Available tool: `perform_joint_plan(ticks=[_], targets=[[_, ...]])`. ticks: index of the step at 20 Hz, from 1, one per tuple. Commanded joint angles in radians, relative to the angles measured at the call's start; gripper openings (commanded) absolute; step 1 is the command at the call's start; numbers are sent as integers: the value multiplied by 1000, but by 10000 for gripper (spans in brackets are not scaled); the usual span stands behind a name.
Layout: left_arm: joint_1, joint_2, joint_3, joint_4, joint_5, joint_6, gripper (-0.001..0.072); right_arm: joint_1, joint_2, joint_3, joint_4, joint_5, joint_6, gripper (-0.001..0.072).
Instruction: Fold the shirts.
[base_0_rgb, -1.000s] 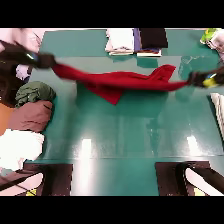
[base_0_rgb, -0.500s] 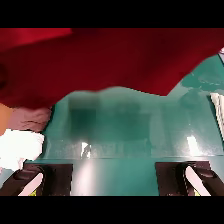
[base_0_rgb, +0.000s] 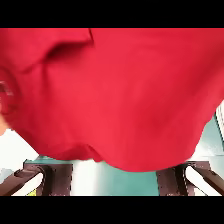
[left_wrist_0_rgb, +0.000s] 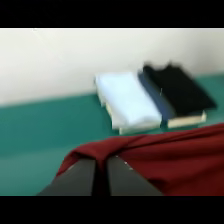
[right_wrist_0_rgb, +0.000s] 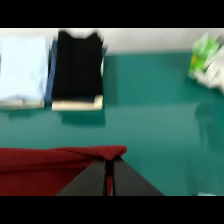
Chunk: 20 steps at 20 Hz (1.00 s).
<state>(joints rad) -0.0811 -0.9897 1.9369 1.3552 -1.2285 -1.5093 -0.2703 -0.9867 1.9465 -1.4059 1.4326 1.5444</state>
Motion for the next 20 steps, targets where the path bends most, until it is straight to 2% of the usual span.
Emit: perform_joint_plan(ticks=[1, 4, 6, 8, 11, 13, 16, 20], targets=[[1, -173, -185, -8, -75, -9, 27, 98, -119, -182, -53, 16, -2, 20], [1, -358, -332, -8, -64, -6, 27, 159, -272, -344, -90, -1, -2, 20], [1, -488, -365, -15, -43, 33, 27, 174, -384, -408, -89, -65, -3, 21], [1, -589, -365, -32, -9, 77, 28, 174, -504, -399, -87, -103, -2, 20], [1, -661, -355, -42, 84, 77, 27, 176, -647, -291, -80, -100, -2, 20], [5, -662, -352, -43, 105, 77, 27, 177, -677, -243, -78, -91, -2, 20], [54, -660, -256, -50, -26, 77, 28, 164, -679, -124, -84, -29, -13, 20], [90, -660, -245, -54, -209, 78, 27, 154, -603, -192, -88, 7, -28, 21]])
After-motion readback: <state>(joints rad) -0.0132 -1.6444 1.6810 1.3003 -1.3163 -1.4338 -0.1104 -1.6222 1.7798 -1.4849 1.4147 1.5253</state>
